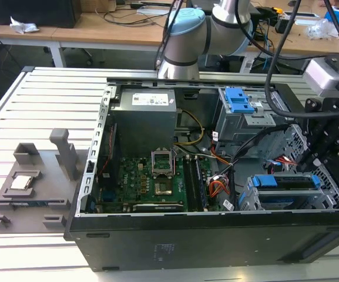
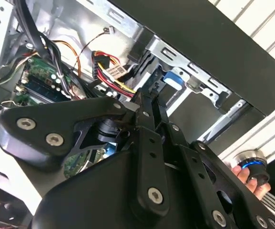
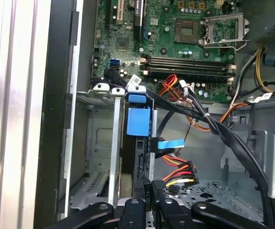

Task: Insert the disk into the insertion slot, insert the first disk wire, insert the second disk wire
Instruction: 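Insert the first disk wire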

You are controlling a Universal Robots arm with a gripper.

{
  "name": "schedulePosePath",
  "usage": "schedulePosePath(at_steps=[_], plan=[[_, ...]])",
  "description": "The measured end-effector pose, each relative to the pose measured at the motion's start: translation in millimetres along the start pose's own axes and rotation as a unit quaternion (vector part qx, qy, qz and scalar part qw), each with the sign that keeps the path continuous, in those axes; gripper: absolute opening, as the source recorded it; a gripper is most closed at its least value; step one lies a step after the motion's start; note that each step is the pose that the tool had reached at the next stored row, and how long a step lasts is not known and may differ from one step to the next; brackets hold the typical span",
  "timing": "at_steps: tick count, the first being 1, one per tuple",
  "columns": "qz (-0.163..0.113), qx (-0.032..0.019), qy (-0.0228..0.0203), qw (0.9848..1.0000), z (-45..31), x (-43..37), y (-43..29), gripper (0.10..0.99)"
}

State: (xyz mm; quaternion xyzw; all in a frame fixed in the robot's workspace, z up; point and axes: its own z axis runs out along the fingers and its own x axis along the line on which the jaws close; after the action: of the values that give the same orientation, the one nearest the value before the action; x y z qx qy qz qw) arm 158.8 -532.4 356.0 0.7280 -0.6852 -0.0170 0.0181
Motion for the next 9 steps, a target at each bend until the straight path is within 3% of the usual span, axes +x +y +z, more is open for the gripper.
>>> schedulePosePath(at_steps=[4, 9], plan=[[0.011, 0.0000, -0.0007, 0.9999, 6.7, 2.0, 0.3, 0.176], [0.026, 0.0000, -0.0014, 0.9997, 9.1, 2.0, 0.2, 0.176]])
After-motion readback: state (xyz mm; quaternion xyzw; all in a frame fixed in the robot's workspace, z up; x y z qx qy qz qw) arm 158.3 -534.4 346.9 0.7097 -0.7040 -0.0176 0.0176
